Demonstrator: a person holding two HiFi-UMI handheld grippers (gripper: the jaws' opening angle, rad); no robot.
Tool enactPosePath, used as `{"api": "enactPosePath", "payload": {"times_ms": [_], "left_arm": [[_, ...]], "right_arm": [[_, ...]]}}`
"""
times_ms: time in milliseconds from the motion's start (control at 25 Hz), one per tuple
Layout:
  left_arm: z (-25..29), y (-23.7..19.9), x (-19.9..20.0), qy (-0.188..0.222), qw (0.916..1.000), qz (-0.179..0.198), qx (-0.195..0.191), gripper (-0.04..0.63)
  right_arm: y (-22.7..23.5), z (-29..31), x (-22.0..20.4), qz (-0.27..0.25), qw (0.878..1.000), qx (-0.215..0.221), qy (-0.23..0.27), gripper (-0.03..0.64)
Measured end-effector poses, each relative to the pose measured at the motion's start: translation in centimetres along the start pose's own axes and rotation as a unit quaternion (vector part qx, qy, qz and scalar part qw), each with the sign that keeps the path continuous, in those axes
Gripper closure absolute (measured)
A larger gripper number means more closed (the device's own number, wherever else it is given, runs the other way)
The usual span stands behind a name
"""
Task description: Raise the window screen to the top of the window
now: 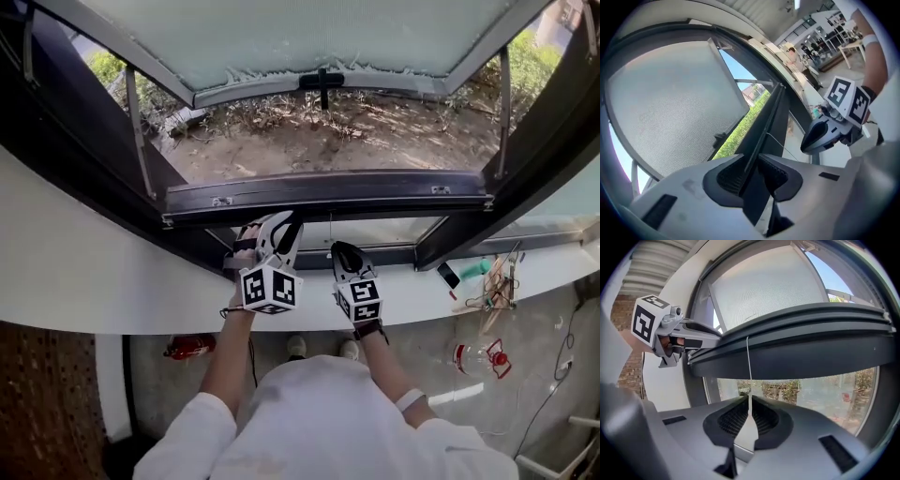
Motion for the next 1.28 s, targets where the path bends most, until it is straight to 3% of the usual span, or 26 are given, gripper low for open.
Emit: {"api": "enactPosePath", "payload": {"times_ms": [280, 520, 640, 960, 1280], "left_arm": [[1.4, 0.8, -0.2, -0.047, 0.9924, 0.113, -0.017, 0.514], [1.8, 1.2, -0.4, -0.059, 0.9907, 0.122, -0.005, 0.514], [2.1, 1.5, -0.5, -0.093, 0.9811, 0.169, 0.019, 0.515], [2.1, 1.2, -0.2, -0.119, 0.984, 0.131, 0.019, 0.515], [2.1, 1.3, -0.3, -0.125, 0.9845, 0.12, 0.029, 0.515]], "right_arm": [[0.5, 1.4, -2.8, 0.006, 0.999, 0.008, -0.033, 0.523], [0.6, 2.7, -2.7, 0.002, 0.999, 0.018, -0.036, 0.523], [0.8, 3.5, -2.4, 0.002, 0.999, 0.025, -0.038, 0.523], [1.0, 4.5, -0.9, -0.001, 0.999, 0.026, -0.026, 0.523], [-1.0, 5.2, -1.9, 0.002, 0.998, 0.037, -0.042, 0.525]]}}
Point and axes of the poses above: the fingertips, and each gripper's own axes: z forward along the fingers, y to its right, x out of its top, the point moved 2 cm from there along -z, backward along the fingers, and after that the axes turned 9 degrees about -y, right-handed, at the moved point
